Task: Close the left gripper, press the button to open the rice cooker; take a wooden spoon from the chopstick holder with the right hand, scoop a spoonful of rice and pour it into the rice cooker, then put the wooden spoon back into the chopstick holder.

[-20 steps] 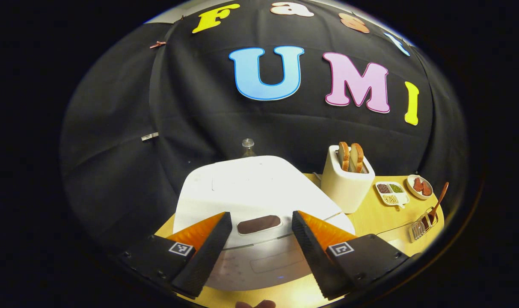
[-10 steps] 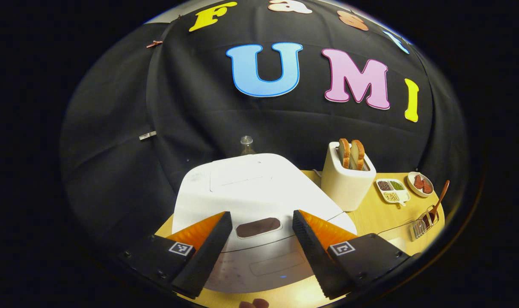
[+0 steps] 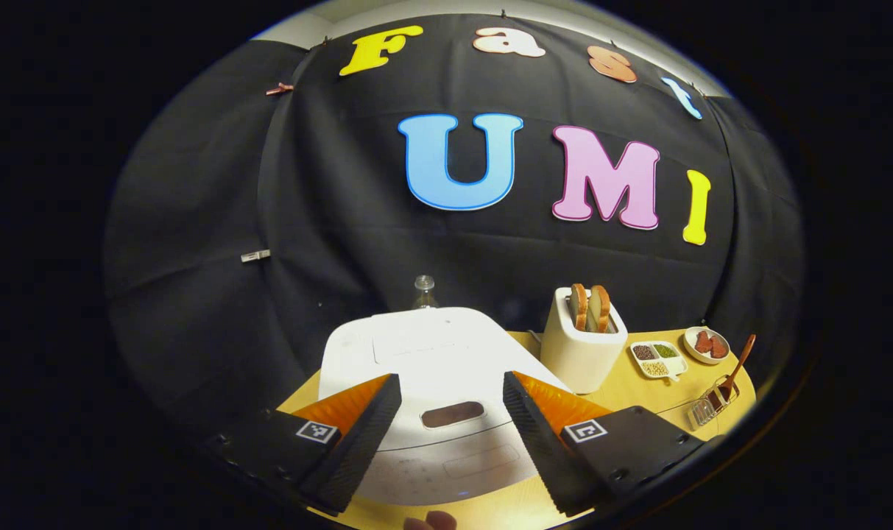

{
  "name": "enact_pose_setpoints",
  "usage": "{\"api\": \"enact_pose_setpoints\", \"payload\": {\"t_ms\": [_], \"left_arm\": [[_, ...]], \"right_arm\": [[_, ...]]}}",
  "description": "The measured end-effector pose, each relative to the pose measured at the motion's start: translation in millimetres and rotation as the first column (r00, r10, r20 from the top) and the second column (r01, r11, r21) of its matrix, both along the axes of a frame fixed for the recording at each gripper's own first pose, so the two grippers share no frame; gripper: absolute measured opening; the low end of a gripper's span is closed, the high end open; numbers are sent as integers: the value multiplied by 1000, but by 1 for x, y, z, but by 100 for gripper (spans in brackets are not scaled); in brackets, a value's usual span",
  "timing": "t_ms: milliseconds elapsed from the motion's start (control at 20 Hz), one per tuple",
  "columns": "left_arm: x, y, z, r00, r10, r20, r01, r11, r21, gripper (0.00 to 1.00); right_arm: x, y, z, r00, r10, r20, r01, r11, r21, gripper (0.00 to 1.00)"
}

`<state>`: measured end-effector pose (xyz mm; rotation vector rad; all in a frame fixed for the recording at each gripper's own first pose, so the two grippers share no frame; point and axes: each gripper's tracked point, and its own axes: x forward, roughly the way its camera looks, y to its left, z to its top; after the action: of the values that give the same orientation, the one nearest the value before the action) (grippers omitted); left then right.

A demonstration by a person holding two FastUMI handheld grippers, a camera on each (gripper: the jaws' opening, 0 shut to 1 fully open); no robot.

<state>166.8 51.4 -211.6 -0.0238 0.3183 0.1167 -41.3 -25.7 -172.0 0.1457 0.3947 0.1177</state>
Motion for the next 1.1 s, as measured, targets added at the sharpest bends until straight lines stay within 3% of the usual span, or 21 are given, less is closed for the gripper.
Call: {"api": "enact_pose_setpoints", "payload": {"t_ms": [550,1100], "left_arm": [[-52,-23,67,992,-60,107,60,998,-3,96],[-131,-54,141,962,-116,248,117,993,8,96]], "right_arm": [[26,23,28,995,69,75,-71,997,25,97],[43,24,63,983,85,164,-94,994,48,97]]}}
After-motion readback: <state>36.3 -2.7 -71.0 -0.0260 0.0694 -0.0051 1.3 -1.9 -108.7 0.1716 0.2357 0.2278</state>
